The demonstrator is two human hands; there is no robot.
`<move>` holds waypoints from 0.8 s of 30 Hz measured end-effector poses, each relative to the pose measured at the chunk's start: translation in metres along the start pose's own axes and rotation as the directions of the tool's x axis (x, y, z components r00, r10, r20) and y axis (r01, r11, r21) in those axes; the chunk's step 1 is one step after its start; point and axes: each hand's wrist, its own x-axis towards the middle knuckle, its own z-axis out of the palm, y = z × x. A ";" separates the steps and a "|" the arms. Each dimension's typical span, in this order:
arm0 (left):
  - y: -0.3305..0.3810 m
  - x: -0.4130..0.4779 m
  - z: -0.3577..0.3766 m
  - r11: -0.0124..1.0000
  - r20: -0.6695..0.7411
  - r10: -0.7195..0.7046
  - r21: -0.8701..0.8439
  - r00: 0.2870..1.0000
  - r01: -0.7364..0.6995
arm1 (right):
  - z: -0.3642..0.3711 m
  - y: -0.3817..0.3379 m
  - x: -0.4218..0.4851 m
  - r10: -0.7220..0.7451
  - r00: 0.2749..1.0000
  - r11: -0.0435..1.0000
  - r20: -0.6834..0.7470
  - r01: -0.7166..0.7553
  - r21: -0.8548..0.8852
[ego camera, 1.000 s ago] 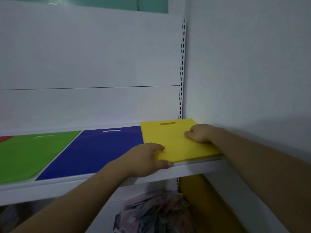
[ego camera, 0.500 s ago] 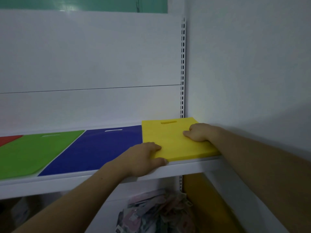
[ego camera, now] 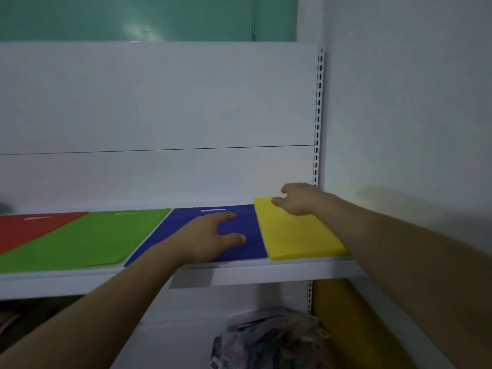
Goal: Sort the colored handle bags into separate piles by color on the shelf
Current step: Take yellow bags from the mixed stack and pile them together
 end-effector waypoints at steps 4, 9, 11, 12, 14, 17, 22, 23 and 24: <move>-0.053 -0.031 -0.033 0.999 -0.071 -0.048 0.000 0.996 0.049 | 0.005 -0.071 0.002 -0.064 0.998 0.998 -0.011 0.064 0.016; -0.130 -0.084 -0.087 0.992 -0.151 -0.121 0.025 0.981 0.126 | 0.010 -0.179 0.007 -0.170 0.985 0.985 0.008 0.170 0.037; -0.163 -0.107 -0.109 0.986 -0.175 -0.159 0.028 0.972 0.166 | 0.013 -0.225 0.007 -0.224 0.974 0.974 0.005 0.224 0.027; -0.179 -0.118 -0.119 0.982 -0.188 -0.177 0.032 0.966 0.186 | 0.014 -0.248 0.007 -0.247 0.969 0.969 0.007 0.247 0.026; -0.209 -0.143 -0.138 0.975 -0.215 -0.206 0.035 0.955 0.218 | 0.020 -0.293 0.007 -0.281 0.960 0.959 0.012 0.281 0.032; -0.244 -0.178 -0.159 0.963 -0.255 -0.248 0.035 0.935 0.266 | 0.026 -0.352 0.006 -0.339 0.941 0.940 0.007 0.339 0.039; -0.307 -0.233 -0.198 0.925 -0.288 -0.358 0.023 0.888 0.380 | 0.036 -0.457 0.002 -0.464 0.886 0.884 0.007 0.463 0.071; -0.317 -0.241 -0.206 0.916 -0.296 -0.375 0.023 0.878 0.399 | 0.038 -0.474 0.004 -0.484 0.875 0.873 0.003 0.482 0.078; -0.326 -0.247 -0.212 0.908 -0.309 -0.391 0.024 0.867 0.418 | 0.041 -0.491 0.006 -0.502 0.865 0.862 -0.002 0.500 0.084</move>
